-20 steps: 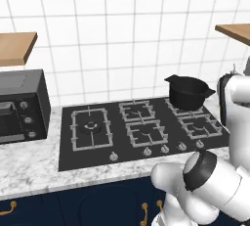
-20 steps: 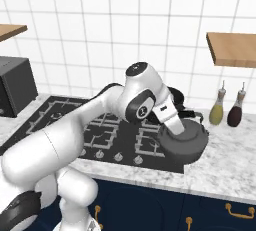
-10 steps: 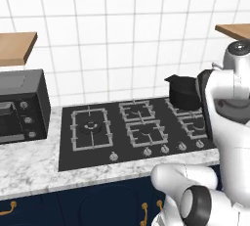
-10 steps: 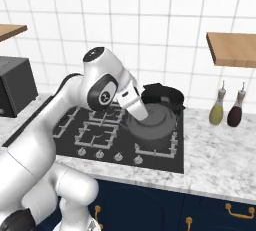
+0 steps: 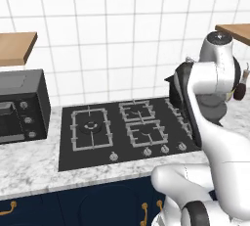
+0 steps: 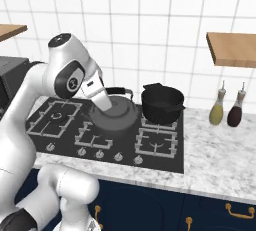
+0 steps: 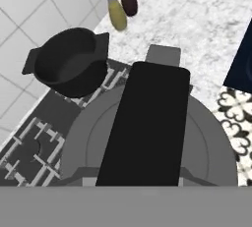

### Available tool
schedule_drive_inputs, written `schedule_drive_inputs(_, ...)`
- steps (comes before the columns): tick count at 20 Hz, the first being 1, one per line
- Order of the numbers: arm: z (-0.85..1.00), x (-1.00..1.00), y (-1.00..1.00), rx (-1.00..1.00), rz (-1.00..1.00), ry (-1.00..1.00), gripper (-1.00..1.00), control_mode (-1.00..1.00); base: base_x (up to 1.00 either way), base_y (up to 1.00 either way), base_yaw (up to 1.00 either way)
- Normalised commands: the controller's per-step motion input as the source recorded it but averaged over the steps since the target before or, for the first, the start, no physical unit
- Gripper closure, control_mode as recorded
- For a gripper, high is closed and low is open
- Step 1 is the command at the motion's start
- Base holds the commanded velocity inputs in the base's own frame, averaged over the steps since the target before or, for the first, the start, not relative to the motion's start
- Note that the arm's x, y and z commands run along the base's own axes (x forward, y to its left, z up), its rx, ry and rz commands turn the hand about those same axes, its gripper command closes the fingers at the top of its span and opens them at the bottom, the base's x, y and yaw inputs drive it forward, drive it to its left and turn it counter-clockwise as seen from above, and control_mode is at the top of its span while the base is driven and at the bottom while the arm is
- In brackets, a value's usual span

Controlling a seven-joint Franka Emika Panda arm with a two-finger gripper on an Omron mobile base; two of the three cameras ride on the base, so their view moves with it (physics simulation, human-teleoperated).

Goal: Pick the kettle from the counter and place it on a stove burner. Then turn the burner on.

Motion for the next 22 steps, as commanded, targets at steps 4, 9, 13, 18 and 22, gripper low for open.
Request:
schedule_drive_inputs(4, -0.01, 0.08, 1.00, 0.09, 0.18, -0.02, 1.00, -1.00, 0.00, 0.00, 0.00)
schedule_drive_inputs(9, -0.04, 0.15, 1.00, 0.05, 0.19, -0.06, 1.00, -1.00, 0.00, 0.00, 0.00)
schedule_drive_inputs(13, -0.06, 0.21, 1.00, 0.01, 0.19, -0.04, 1.00, -1.00, 0.00, 0.00, 0.00)
schedule_drive_inputs(18, -0.15, 0.25, 1.00, 0.00, 0.19, 0.00, 1.00, -1.00, 0.00, 0.00, 0.00)
schedule_drive_inputs(22, -0.11, 0.41, 1.00, 0.00, 0.19, 0.00, 1.00, -1.00, 0.00, 0.00, 0.00)
